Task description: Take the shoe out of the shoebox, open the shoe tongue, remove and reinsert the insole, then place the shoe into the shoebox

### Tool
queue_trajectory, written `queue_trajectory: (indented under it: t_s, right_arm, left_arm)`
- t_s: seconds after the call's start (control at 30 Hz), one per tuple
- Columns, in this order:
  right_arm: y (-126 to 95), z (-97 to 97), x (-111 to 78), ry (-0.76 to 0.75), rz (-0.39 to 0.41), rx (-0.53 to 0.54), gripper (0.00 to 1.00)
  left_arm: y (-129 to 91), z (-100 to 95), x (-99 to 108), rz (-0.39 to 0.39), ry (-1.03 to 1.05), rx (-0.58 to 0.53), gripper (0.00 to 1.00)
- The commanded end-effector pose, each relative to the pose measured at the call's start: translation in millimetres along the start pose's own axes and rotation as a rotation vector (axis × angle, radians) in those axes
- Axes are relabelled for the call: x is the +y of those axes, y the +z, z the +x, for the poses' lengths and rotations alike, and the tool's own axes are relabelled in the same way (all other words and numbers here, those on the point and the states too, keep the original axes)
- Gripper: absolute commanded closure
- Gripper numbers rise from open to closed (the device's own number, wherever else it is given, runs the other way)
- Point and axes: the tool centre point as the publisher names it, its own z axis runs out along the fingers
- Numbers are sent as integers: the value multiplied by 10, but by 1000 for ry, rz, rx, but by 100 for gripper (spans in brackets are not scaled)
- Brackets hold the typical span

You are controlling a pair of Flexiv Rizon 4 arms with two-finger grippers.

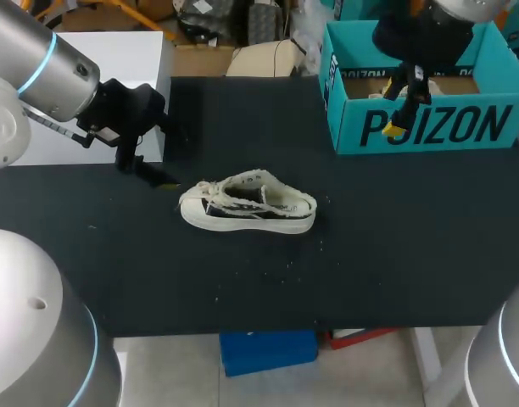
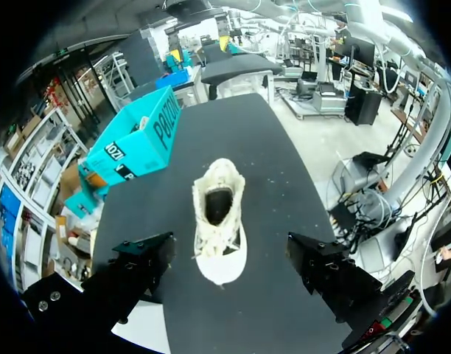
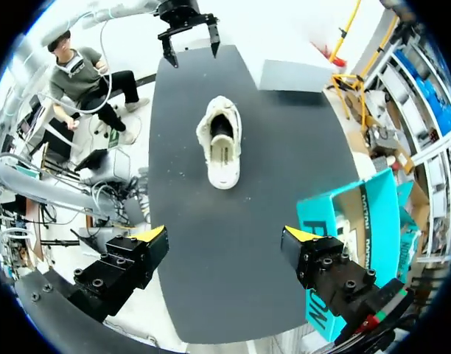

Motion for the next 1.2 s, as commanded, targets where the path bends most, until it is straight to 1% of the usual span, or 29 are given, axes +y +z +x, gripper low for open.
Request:
queue_trajectory:
  t_s: [0.03, 0.13, 0.17, 0.2, 0.23, 0.63, 0.7, 0.8, 0.97, 1.07, 1.2]
  right_arm:
    - [391, 94, 107, -147, -136, -184, 0]
    - [568, 123, 192, -143, -160, -258, 0]
    - [624, 133, 226, -143, -156, -268, 0]
    - [680, 132, 249, -147, -157, -269, 0]
    - [716, 137, 280, -160, -167, -222, 0]
    - [716, 137, 280, -160, -167, -222, 0]
    - [829, 182, 273, -143, -191, -193, 0]
    - [1030, 218, 209, -110, -214, -155, 0]
    - [1277, 297, 254, -58, -267, -128, 0]
    - [1412, 333, 314, -36, -295, -129, 0]
    - [1582, 347, 370, 4, -345, -169, 0]
  left_arm:
    - [14, 4, 9, 2, 2, -4, 0]
    - [14, 4, 9, 2, 2, -4, 0]
    - [14, 4, 9, 2, 2, -4, 0]
    - [14, 4, 9, 2, 2, -4, 0]
    - [14, 4, 9, 2, 2, -4, 0]
    - [14, 4, 9, 2, 2, -4, 0]
    - [14, 4, 9, 2, 2, -4, 0]
    - [14, 4, 9, 2, 2, -4, 0]
    - [14, 4, 9, 2, 2, -4, 0]
    - [14, 4, 9, 2, 2, -4, 0]
    - [14, 4, 9, 2, 2, -4, 0]
